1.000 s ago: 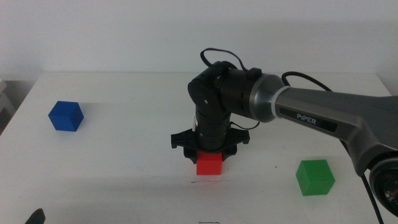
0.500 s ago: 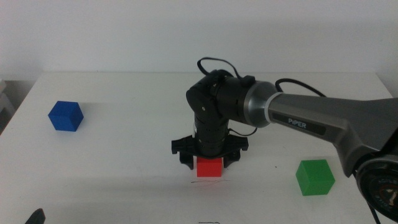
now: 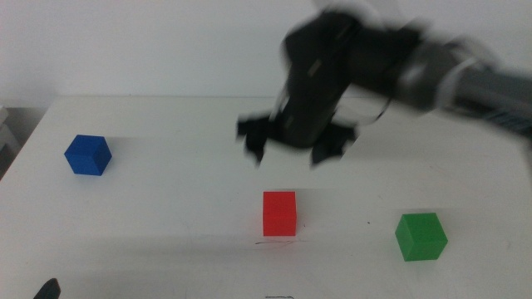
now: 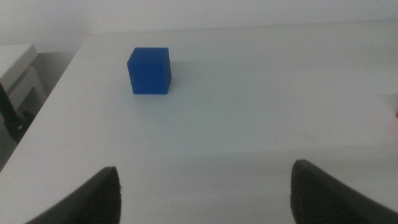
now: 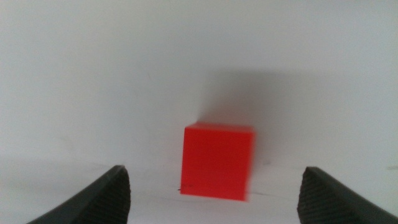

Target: Stack red cubes first, then green, then blue cubes in a specific spot.

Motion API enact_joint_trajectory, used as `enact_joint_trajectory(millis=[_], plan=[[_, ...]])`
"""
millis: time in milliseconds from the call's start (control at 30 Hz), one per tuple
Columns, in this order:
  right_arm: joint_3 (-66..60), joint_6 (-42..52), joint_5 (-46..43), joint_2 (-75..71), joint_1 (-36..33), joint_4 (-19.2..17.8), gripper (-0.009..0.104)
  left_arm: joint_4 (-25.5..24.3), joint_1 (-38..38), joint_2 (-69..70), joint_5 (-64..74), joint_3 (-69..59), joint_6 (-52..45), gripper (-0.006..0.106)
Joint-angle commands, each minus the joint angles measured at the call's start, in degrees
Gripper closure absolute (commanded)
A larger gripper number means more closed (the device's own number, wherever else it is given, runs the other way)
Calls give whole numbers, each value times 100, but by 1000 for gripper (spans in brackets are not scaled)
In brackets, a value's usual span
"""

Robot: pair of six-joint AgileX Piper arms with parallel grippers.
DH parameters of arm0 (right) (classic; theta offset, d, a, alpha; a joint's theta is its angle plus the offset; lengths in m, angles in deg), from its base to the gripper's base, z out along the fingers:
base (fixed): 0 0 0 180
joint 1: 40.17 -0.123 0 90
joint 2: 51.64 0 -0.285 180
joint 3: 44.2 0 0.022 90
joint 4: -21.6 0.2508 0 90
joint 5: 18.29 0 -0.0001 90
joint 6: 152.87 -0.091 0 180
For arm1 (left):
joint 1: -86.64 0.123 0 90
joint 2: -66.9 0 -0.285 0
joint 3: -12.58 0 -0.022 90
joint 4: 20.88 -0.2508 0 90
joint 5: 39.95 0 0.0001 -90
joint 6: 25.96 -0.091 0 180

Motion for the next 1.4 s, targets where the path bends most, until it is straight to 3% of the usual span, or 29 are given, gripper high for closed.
enact_joint_trajectory(millis=[0, 67, 167, 500, 767, 1367], plan=[[300, 230, 288, -793, 175, -273, 1, 43, 6, 150, -448, 2, 51, 7], [302, 574, 665, -1203, 387, -273, 1, 43, 6, 150, -448, 2, 51, 7], [-47, 1285, 1139, -1704, 868, 66, 1, 43, 6, 150, -448, 2, 51, 7], [-2857, 2409, -177, -3158, 2144, 214, 1, 43, 6, 150, -448, 2, 51, 7], [-3613, 2833, -866, -2753, 2231, 212, 1, 43, 6, 150, -448, 2, 51, 7], [-3626, 2901, -975, -1474, 2226, 309, 1, 43, 6, 150, -448, 2, 51, 7]])
